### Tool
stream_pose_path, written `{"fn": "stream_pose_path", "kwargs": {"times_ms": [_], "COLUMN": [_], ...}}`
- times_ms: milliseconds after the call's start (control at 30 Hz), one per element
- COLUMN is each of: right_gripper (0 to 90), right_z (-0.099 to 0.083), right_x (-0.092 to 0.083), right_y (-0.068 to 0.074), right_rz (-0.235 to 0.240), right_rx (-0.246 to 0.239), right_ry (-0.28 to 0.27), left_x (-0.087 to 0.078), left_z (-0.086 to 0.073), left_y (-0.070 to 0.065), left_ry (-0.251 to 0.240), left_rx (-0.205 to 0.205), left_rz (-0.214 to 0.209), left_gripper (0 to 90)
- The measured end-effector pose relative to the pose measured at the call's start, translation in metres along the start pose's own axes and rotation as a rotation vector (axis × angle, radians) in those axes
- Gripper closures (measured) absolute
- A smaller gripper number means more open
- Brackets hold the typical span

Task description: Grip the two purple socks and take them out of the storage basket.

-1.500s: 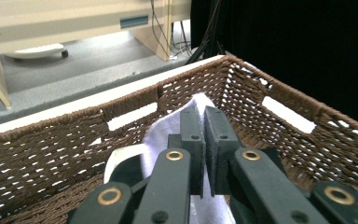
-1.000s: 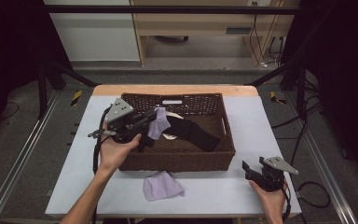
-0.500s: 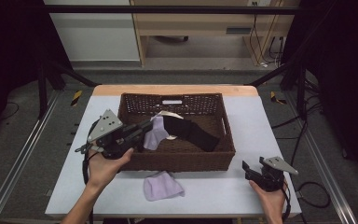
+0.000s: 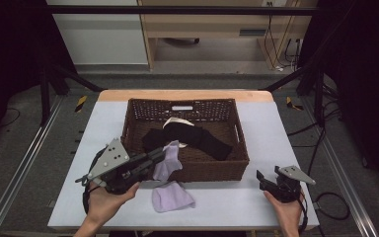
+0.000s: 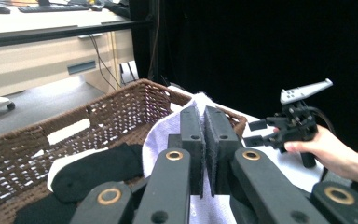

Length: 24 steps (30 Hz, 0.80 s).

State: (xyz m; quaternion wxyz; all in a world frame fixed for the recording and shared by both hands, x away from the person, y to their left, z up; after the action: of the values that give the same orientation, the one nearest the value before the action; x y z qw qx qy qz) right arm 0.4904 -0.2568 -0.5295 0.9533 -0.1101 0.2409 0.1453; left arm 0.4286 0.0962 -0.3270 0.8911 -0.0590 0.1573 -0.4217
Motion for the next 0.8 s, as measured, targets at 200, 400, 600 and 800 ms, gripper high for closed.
{"fn": "stream_pose_path", "kwargs": {"times_ms": [200, 400, 600, 800], "right_gripper": [27.5, 27.5, 27.5, 27.5], "right_z": [0.0, 0.0, 0.0, 0.0], "right_x": [0.0, 0.0, 0.0, 0.0], "right_y": [0.0, 0.0, 0.0, 0.0], "right_rz": [-0.003, -0.002, -0.001, -0.003], "right_rx": [0.0, 0.0, 0.004, 0.0], "right_ry": [-0.003, 0.0, 0.004, 0.005], "left_x": [-0.007, -0.006, 0.002, 0.013], "left_z": [-0.016, -0.039, -0.072, -0.107], "left_y": [-0.01, -0.011, -0.003, 0.012], "left_ry": [0.029, 0.079, 0.16, 0.246], "left_rx": [0.01, -0.001, -0.029, -0.056], "left_rz": [-0.023, -0.032, -0.02, 0.011], "left_gripper": [86.4, 86.4, 86.4, 86.4]}}
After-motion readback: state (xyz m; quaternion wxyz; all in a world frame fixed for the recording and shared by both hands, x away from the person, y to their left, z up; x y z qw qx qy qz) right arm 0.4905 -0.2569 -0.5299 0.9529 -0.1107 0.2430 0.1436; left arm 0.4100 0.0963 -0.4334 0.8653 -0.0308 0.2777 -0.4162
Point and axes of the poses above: each handheld gripper's, and its own axes: x roughly forward along the jaws, z roughly out of its top, y roughly to its left, the point moved 9 cm from there along x, roughly forward along the jaws, and after that the axes turned 13 degrees about -x, right-handed, at the moved point
